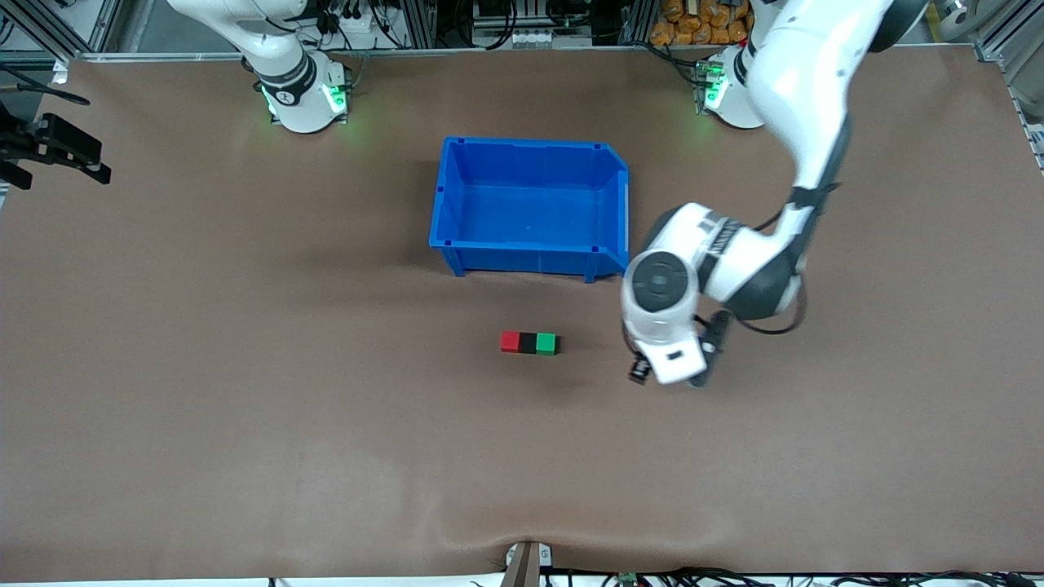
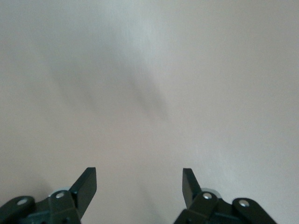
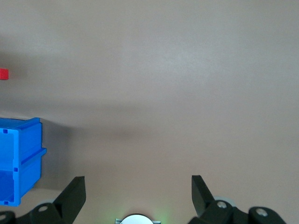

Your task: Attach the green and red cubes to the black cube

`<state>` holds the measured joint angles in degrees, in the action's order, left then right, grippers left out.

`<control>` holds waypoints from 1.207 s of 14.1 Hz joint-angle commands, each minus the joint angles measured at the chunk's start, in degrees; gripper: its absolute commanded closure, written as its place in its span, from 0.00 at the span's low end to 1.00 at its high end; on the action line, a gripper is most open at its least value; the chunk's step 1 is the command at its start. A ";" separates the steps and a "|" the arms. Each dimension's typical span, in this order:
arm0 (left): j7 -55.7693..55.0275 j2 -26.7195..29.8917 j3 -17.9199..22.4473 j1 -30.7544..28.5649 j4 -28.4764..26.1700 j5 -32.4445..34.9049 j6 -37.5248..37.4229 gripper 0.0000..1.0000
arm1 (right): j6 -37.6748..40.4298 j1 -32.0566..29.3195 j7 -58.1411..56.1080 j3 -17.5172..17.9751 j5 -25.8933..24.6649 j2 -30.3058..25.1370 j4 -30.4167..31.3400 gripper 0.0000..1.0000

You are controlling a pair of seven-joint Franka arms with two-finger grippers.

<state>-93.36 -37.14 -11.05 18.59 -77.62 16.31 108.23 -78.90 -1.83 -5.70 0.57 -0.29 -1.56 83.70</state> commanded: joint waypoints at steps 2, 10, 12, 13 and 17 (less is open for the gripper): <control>19.12 11.72 -0.72 -6.71 -5.96 -4.00 -7.83 0.17 | 1.03 0.08 -0.37 0.31 -1.03 0.68 -1.44 0.00; 50.07 28.50 -0.20 -12.35 -17.81 -9.80 -9.79 0.17 | 0.94 0.25 -0.37 0.31 -1.03 0.68 -0.82 0.00; 59.30 32.37 2.60 -12.26 -20.19 -12.43 -9.79 0.17 | 0.94 0.16 -0.37 0.31 -1.03 0.68 -0.82 0.00; 64.13 34.31 4.53 -11.82 -21.42 -14.44 -9.79 0.17 | 0.94 0.16 -0.37 0.31 -1.03 0.68 -0.82 0.00; 80.50 35.99 7.97 -11.47 -20.65 -15.26 -13.56 0.17 | 1.03 0.08 -0.37 0.31 -1.03 0.68 -0.82 0.00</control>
<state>-18.11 -2.50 -3.43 6.97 -97.54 1.73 96.08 -78.53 -1.75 -5.70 0.71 -0.29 -1.08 83.70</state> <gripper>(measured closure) 0.172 0.000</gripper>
